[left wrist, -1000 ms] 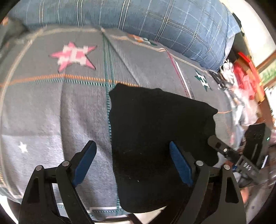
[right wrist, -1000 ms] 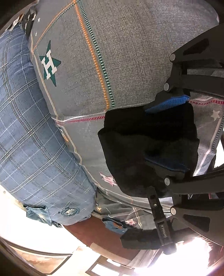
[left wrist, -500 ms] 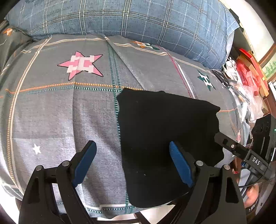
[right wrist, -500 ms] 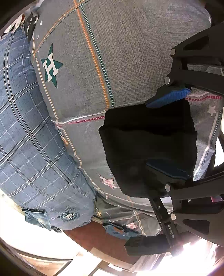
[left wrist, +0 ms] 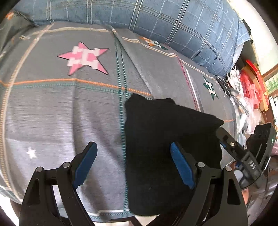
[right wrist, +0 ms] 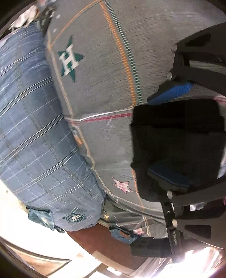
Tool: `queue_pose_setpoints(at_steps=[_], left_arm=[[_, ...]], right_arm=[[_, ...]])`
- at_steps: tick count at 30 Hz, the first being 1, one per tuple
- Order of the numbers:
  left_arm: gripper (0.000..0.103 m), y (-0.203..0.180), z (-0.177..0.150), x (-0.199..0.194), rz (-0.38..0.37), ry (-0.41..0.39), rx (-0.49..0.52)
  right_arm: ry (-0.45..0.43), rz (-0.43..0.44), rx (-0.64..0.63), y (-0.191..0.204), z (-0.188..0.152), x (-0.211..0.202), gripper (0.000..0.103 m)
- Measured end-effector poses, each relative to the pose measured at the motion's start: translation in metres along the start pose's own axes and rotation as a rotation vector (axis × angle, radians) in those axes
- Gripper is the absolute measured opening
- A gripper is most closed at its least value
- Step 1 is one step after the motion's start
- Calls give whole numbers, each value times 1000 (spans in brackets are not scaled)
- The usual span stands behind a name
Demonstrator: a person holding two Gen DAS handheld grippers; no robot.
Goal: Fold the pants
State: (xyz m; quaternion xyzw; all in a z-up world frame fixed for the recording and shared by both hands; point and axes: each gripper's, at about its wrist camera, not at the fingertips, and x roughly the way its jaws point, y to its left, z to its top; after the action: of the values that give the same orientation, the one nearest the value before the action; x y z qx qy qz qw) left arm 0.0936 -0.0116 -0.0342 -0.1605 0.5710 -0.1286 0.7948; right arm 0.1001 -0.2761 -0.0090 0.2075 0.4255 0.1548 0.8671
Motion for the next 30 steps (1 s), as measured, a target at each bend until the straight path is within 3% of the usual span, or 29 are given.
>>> queue_pose_setpoints(at_steps=[1, 2, 3, 6, 9, 11, 15, 17, 18, 22, 23, 27, 30], left_arm=[[73, -4, 3, -1, -13, 1, 3], [53, -9, 5, -3, -25, -2, 10], [53, -14, 7, -6, -22, 0, 17], [53, -21, 14, -2, 35, -18, 29], [55, -19, 21, 10, 52, 0, 22], [56, -20, 21, 6, 40, 15, 32], [55, -21, 10, -24, 66, -2, 146], [56, -26, 7, -43, 58, -48, 213], [56, -32, 8, -51, 39, -69, 246], [78, -81, 24, -55, 2, -137, 446], [79, -95, 29, -49, 10, -138, 503], [79, -149, 45, -10, 55, -32, 759], [79, -173, 39, 17, 131, 65, 952]], right_arm=[[-3, -4, -36, 5, 3, 2, 20], [0, -20, -71, 11, 6, 1, 12], [-15, -3, -98, 18, 10, -4, 7], [-79, 15, -180, 35, 21, -19, 6], [8, -57, -161, 23, 23, 6, 6], [51, -53, -102, 7, 19, 15, 10], [-46, 37, 16, -7, 10, -33, 23], [-64, 43, 49, -10, -1, -48, 56], [-61, 37, 64, -11, -11, -54, 60], [-32, 34, 104, -13, -34, -51, 61], [-34, 36, 122, -14, -39, -49, 61], [-33, 76, 204, -22, -53, -44, 61], [-43, 118, 230, -23, -57, -42, 60]])
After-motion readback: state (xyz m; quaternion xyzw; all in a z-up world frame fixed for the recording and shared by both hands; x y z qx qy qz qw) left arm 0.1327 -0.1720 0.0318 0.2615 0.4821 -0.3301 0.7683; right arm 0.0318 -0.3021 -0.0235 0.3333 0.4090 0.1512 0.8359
